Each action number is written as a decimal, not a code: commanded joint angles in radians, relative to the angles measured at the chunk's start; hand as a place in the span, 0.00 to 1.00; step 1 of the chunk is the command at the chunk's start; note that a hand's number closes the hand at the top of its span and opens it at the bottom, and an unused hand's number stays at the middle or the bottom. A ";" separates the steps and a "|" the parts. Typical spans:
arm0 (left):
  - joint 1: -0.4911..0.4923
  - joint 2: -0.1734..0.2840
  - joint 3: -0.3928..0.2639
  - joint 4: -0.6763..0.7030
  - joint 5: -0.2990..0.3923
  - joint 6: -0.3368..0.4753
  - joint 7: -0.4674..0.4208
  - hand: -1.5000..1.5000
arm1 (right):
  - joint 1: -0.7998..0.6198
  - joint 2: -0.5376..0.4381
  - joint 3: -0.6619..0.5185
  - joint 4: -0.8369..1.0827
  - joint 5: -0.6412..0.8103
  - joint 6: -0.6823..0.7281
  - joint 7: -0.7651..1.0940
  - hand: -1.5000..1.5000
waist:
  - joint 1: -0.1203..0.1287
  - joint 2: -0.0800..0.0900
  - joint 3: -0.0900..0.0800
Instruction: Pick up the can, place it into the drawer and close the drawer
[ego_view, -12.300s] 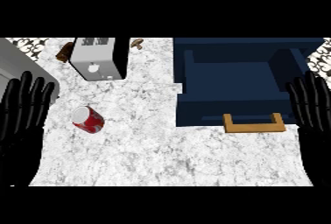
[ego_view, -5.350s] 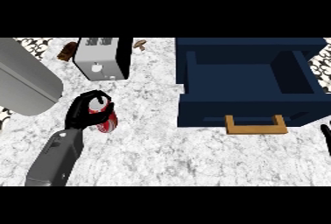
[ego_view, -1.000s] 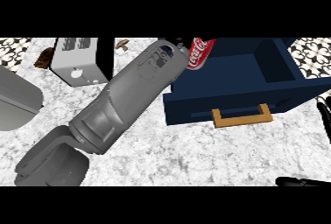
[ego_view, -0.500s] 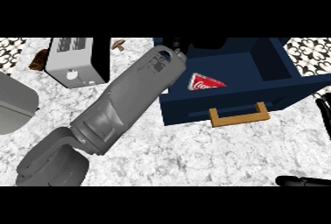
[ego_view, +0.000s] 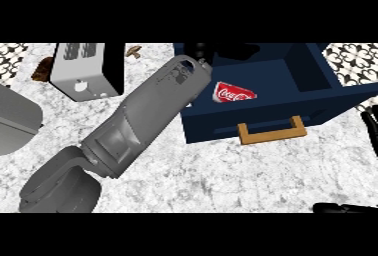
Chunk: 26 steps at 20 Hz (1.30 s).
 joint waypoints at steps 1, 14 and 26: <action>0.013 0.000 -0.006 -0.020 0.032 0.036 -0.020 0.00 | -0.043 -0.035 -0.003 -0.039 0.048 -0.010 0.001 0.00 | -0.002 0.002 -0.001; -0.034 0.000 0.026 -0.063 0.137 0.032 -0.048 0.00 | -0.068 -0.136 0.098 -0.073 0.407 -0.006 -0.115 0.00 | 0.049 -0.009 -0.001; -0.005 0.000 0.024 -0.090 0.149 0.077 -0.076 0.00 | -0.148 -0.201 0.315 0.111 0.890 -0.073 -0.118 0.00 | 0.107 -0.021 -0.002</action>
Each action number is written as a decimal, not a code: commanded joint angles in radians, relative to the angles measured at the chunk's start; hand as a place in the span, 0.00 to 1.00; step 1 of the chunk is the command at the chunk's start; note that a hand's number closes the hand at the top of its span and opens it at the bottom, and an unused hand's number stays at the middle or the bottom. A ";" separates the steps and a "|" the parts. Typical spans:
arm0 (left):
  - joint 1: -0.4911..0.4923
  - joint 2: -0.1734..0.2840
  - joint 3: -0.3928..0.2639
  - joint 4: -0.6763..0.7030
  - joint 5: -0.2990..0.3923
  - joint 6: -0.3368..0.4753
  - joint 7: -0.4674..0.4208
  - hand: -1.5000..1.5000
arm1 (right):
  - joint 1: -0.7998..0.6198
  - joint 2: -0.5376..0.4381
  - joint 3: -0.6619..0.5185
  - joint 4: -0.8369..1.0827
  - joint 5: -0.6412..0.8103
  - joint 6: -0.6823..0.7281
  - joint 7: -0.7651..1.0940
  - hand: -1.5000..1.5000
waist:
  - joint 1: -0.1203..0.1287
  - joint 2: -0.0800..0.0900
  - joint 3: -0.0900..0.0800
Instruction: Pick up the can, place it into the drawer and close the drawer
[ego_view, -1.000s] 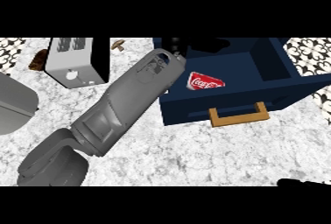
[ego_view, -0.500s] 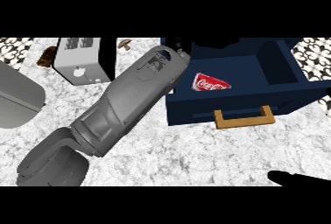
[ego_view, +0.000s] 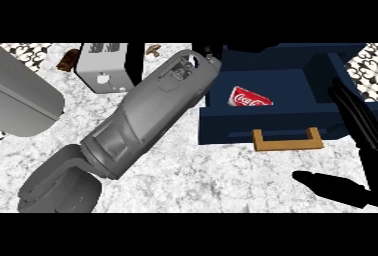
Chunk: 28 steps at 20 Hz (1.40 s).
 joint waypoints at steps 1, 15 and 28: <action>-0.055 0.000 0.001 -0.007 -0.011 0.007 0.063 0.00 | -0.066 -0.006 0.099 0.110 0.185 -0.025 0.032 0.00 | 0.038 -0.008 -0.001; 0.113 0.184 -0.029 -0.253 -0.104 -0.015 0.199 0.00 | -0.167 0.115 0.078 0.665 0.372 -0.410 -0.114 0.00 | 0.064 -0.016 0.000; 0.222 0.379 -0.042 -0.545 -0.141 -0.029 0.361 0.00 | -0.426 0.099 -0.029 1.099 0.468 -0.586 -0.144 0.00 | 0.093 -0.011 0.001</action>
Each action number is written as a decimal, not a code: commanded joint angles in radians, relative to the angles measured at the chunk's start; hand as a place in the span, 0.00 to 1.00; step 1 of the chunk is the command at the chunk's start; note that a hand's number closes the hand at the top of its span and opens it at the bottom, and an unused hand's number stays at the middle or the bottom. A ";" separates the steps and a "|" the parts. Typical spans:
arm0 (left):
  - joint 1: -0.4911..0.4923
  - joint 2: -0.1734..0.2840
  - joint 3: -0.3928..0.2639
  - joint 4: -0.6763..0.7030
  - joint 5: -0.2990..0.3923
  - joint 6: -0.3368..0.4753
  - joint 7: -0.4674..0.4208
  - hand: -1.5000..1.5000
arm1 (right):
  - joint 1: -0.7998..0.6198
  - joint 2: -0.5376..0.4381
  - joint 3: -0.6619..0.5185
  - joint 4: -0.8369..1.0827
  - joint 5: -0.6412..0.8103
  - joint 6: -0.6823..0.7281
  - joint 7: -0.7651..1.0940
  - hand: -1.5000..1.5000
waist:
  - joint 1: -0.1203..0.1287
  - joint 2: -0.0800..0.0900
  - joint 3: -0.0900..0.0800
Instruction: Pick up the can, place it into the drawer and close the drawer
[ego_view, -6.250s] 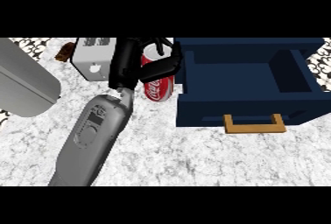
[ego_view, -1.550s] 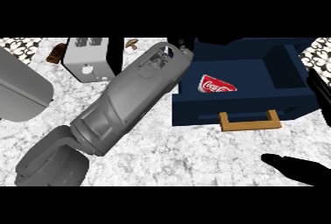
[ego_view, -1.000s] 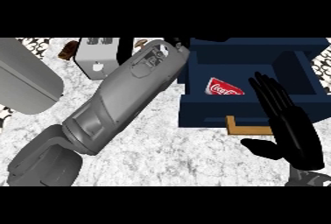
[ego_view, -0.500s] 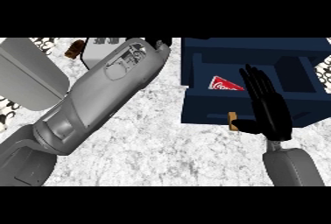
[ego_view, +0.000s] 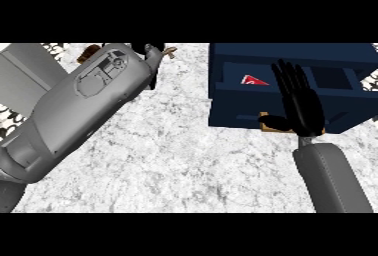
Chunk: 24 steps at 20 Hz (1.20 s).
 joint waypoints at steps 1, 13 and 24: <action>0.061 0.077 0.009 -0.081 -0.003 -0.032 0.028 0.00 | -0.072 0.019 -0.033 0.188 0.038 -0.060 0.030 0.00 | 0.011 0.025 0.023; 0.169 0.120 -0.004 -0.247 -0.045 -0.006 0.099 0.00 | -0.376 -0.008 -0.159 0.593 0.051 -0.291 -0.023 0.00 | 0.024 0.036 0.025; 0.262 0.167 0.041 -0.314 -0.069 -0.058 0.062 0.00 | -0.598 0.003 -0.198 0.827 0.093 -0.403 0.030 0.00 | 0.033 0.055 0.025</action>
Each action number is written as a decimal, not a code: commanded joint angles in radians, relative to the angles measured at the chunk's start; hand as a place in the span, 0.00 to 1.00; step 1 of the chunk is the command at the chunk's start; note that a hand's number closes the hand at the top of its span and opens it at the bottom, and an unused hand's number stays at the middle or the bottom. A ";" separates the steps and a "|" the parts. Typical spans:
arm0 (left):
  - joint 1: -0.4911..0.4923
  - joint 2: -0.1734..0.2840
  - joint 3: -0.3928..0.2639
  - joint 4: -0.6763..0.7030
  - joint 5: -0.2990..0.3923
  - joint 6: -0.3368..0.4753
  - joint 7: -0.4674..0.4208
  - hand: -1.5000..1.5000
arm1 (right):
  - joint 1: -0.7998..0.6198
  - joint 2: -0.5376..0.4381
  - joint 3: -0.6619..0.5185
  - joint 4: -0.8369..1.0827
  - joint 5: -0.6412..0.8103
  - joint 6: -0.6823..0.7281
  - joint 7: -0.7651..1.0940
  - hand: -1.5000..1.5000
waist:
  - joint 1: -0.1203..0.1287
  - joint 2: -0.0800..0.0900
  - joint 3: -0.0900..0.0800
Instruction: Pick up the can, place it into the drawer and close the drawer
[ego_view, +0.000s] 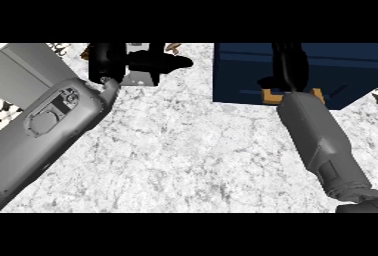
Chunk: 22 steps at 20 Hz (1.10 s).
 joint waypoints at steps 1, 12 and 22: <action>0.076 0.042 0.017 -0.047 -0.002 -0.032 -0.026 0.00 | -0.093 -0.011 -0.021 0.094 -0.004 0.007 -0.005 0.00 | 0.027 0.016 0.003; 0.149 0.043 0.017 -0.133 -0.041 -0.016 -0.028 0.00 | -0.190 -0.018 -0.063 0.179 -0.039 0.049 -0.061 0.00 | 0.024 0.017 0.004; 0.199 0.043 0.018 -0.166 -0.054 -0.003 -0.033 0.00 | -0.215 0.064 -0.278 0.103 -0.311 0.109 -0.285 0.00 | 0.018 0.013 0.007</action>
